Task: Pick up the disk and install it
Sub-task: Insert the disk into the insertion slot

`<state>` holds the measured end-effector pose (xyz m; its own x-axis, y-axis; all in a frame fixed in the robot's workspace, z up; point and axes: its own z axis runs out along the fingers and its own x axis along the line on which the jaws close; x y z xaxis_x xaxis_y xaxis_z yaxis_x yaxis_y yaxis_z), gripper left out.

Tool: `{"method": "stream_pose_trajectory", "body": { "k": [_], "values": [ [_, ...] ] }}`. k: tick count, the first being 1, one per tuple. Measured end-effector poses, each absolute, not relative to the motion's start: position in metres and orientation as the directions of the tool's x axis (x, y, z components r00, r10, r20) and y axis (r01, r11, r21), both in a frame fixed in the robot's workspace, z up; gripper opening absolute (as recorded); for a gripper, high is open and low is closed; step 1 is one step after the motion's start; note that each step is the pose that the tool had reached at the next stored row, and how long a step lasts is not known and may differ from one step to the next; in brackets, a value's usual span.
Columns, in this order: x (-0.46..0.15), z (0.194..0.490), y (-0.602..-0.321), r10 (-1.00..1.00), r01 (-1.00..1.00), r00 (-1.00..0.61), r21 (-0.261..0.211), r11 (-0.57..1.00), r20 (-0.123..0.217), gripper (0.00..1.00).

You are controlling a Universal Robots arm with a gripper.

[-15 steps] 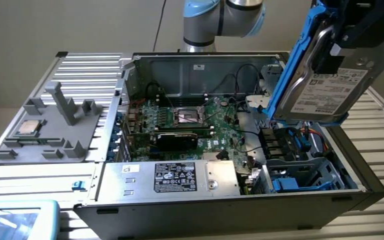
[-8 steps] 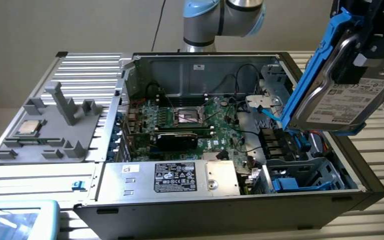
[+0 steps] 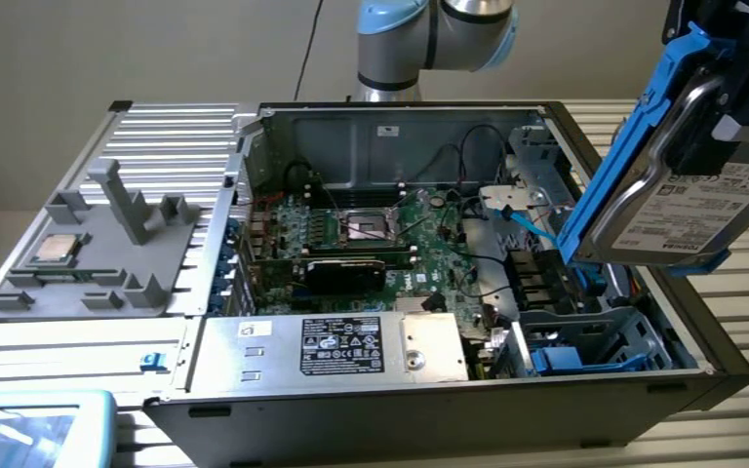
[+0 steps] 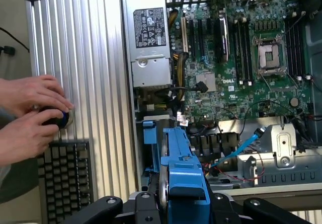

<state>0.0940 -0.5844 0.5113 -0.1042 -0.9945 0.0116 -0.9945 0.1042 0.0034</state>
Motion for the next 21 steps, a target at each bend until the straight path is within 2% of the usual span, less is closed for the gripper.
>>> {"method": "stream_pose_trajectory", "body": {
  "k": [12,21],
  "values": [
    [0.0943,0.5113,-0.5846,-0.994,-0.995,-0.104,0.004,0.104,0.012,0.37],
    [0.0898,0.5018,-0.5821,-0.994,-0.995,-0.102,0.000,0.102,0.034,0.37]
  ]
}}
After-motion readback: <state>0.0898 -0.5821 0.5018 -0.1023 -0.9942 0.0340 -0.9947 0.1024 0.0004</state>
